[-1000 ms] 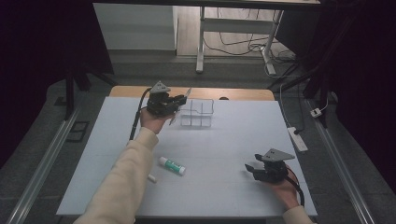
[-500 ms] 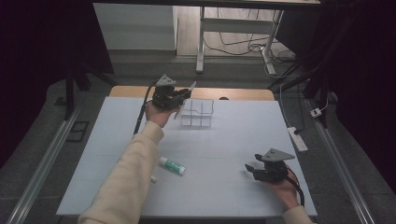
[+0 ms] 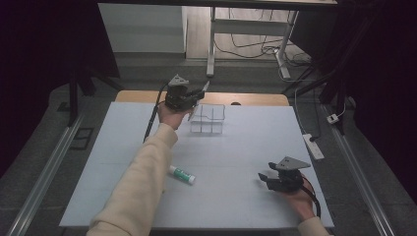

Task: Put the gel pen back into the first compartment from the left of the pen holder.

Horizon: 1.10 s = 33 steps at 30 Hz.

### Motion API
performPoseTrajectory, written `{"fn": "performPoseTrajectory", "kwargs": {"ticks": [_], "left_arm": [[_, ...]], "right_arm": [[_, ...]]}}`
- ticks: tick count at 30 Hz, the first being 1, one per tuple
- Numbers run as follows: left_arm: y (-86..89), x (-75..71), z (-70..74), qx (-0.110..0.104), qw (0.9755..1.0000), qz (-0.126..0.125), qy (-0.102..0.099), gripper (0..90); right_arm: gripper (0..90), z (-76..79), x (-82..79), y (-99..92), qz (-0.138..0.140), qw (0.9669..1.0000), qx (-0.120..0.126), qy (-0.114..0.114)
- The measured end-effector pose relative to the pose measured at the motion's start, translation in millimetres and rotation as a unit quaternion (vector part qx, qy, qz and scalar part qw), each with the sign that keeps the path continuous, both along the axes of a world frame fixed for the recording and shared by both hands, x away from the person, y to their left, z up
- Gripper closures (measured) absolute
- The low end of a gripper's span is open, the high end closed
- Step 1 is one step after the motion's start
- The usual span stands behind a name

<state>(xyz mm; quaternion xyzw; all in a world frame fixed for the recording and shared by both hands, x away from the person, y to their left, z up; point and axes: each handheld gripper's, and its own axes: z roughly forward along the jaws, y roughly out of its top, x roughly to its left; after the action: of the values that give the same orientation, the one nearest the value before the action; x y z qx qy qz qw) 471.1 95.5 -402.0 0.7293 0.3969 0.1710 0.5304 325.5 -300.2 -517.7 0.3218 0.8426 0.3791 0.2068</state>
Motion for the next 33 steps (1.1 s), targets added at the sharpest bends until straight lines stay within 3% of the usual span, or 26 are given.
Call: {"fn": "performPoseTrajectory", "kwargs": {"ticks": [10, 26, 28, 33], "left_arm": [[-4.4, 16.0, -4.6, 0.002, 1.0, 0.003, 0.002, 79.9], [-10.2, 45.8, -8.2, -0.013, 0.9998, 0.014, 0.003, 79.8], [-11.9, 48.8, -8.8, -0.004, 0.9998, 0.019, 0.001, 79.8], [-12.4, 54.8, -11.0, -0.004, 0.9997, 0.023, 0.002, 79.8]], "right_arm": [[39.1, 0.6, -0.9, -1.9, -0.006, 1.0, 0.002, 0.0], [39.1, -0.9, 0.8, -3.1, -0.006, 1.0, 0.005, 0.0], [39.1, -1.3, 1.2, -3.4, -0.006, 1.0, 0.005, 0.0], [39.1, -1.2, 1.0, -3.4, -0.005, 1.0, 0.001, 0.003]]}}
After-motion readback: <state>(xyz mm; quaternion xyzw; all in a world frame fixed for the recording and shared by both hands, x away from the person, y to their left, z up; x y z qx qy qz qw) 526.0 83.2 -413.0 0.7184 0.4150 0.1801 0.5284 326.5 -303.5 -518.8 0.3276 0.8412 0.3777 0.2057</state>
